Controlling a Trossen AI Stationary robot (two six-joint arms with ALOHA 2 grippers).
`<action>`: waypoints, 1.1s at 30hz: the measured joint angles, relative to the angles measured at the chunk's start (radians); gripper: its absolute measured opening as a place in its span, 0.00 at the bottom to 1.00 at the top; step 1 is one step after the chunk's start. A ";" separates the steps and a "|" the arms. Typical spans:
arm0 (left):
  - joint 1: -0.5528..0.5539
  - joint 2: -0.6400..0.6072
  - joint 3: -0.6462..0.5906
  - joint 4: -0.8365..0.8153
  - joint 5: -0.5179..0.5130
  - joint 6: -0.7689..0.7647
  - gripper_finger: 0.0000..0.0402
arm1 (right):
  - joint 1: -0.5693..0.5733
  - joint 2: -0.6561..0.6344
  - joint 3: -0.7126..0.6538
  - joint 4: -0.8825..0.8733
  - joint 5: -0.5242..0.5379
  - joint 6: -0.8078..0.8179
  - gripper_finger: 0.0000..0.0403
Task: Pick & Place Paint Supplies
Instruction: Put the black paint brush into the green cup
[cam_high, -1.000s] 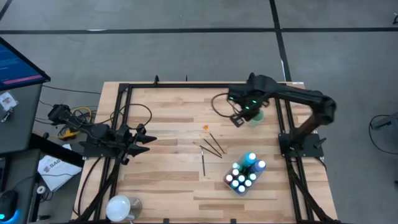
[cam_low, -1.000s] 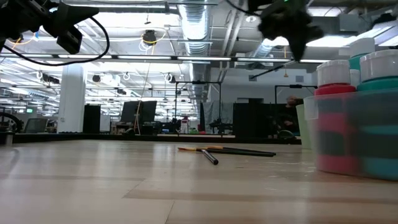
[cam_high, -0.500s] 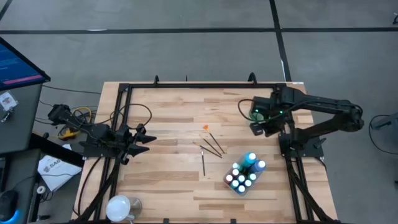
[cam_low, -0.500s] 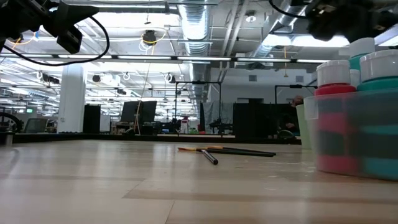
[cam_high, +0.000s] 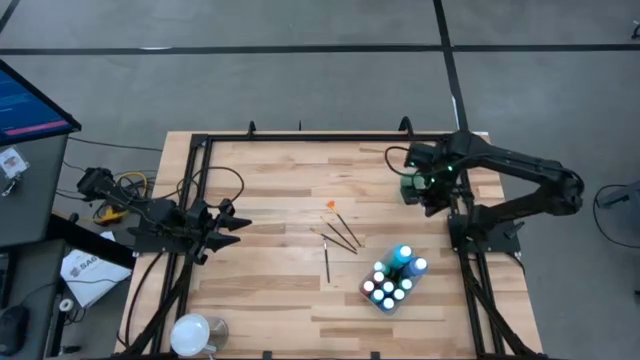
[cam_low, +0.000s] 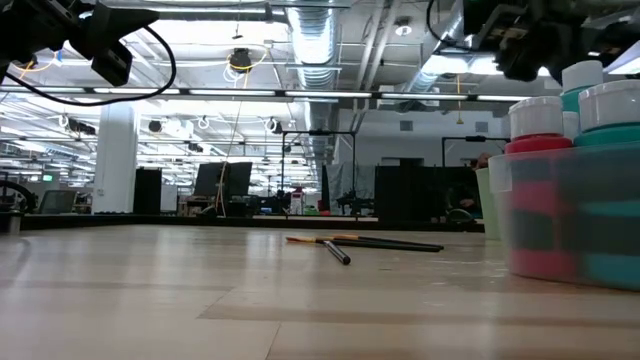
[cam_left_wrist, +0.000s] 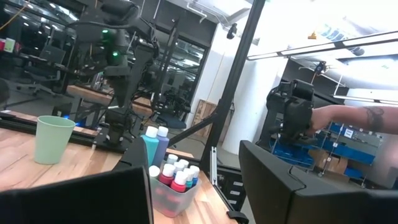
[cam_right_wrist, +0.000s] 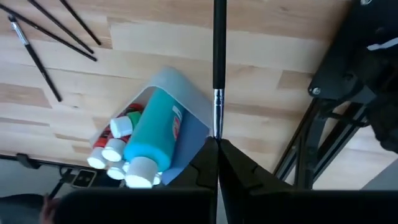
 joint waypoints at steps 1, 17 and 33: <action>0.000 0.000 0.000 0.000 0.000 0.000 0.33 | -0.020 0.013 0.000 0.001 -0.012 -0.016 0.00; 0.000 0.000 0.000 0.002 0.000 0.000 0.33 | -0.308 0.118 0.000 0.002 -0.137 -0.200 0.00; 0.000 0.000 0.000 0.003 0.000 0.000 0.33 | -0.349 0.118 -0.098 0.001 -0.156 -0.220 0.00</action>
